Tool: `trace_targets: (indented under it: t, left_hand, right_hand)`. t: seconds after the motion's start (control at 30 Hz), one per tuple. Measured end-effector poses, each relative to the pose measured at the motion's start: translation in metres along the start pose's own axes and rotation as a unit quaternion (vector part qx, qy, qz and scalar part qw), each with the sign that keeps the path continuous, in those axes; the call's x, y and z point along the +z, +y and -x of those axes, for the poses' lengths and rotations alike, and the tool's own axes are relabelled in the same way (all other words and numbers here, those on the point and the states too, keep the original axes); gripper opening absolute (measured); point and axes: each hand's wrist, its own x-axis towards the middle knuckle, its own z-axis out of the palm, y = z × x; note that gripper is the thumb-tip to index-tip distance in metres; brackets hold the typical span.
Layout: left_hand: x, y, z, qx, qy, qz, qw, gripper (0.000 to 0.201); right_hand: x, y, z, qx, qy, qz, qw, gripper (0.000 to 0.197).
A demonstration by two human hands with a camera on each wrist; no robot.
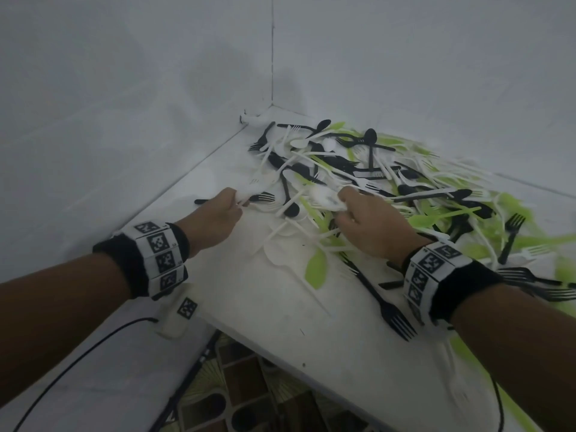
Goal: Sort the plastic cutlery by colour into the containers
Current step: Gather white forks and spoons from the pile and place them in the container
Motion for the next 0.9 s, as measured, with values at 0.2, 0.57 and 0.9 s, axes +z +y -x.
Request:
trace_targets:
  t: [0.2,0.57,0.9]
  left_hand:
    - [0.004,0.005,0.002,0.036,-0.002,0.087,0.996,0.009]
    - [0.016,0.018,-0.007,0.064,-0.049,-0.094,0.992,0.026]
    - [0.018,0.023,-0.005,0.058,-0.102,-0.190,0.975,0.024]
  right_hand:
    - [-0.006,-0.015,-0.004,0.041,0.031,-0.122,0.991,0.034]
    - [0.030,-0.054,0.021,-0.087,-0.205,0.042,0.974,0.024]
    - [-0.007,-0.021,0.021,0.039,-0.089,-0.153,0.984,0.029]
